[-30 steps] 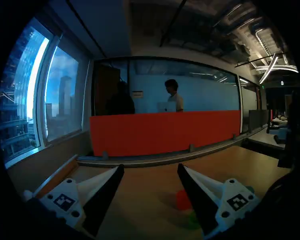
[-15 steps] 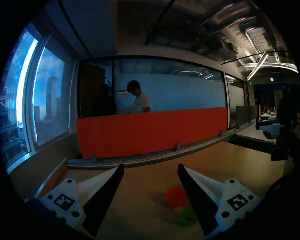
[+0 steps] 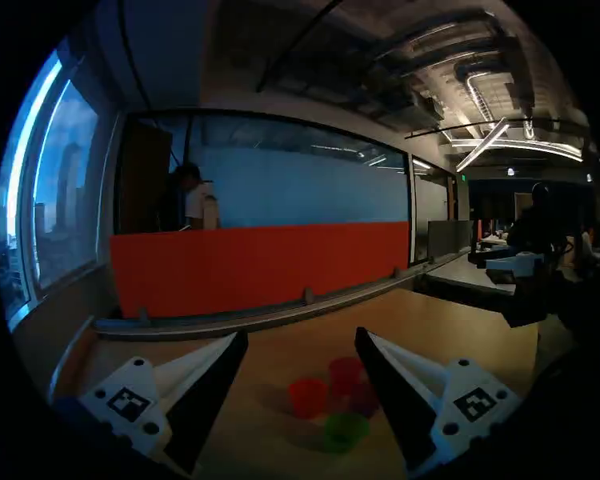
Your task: Pour water
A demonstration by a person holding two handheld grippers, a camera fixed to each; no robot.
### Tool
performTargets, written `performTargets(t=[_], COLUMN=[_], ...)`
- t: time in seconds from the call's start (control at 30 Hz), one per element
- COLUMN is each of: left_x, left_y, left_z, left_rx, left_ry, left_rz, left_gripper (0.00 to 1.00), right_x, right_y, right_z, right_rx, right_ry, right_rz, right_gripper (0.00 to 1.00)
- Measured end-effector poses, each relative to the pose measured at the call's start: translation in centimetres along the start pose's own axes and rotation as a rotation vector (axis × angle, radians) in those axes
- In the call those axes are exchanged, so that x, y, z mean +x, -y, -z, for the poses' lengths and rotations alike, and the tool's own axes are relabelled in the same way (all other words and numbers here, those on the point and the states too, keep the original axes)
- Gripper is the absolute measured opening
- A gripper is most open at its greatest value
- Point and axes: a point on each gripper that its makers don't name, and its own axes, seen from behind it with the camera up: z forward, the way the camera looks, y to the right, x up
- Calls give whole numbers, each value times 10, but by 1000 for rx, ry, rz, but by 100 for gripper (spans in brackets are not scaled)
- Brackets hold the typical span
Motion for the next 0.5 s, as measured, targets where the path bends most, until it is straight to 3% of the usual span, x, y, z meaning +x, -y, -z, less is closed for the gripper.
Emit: performTargets(t=[0.2, 0.5], left_x=[-1, -15], left_y=[-8, -21], left_z=[0, 0], left_rx=[-41, -104], left_ry=[7, 58], left_rz=[-9, -23], left_gripper=[100, 100], right_x=[1, -15], right_y=[8, 18], right_z=[1, 3], right_rx=[40, 108], right_ry=[14, 94], right_rz=[10, 36], right_gripper=[100, 99])
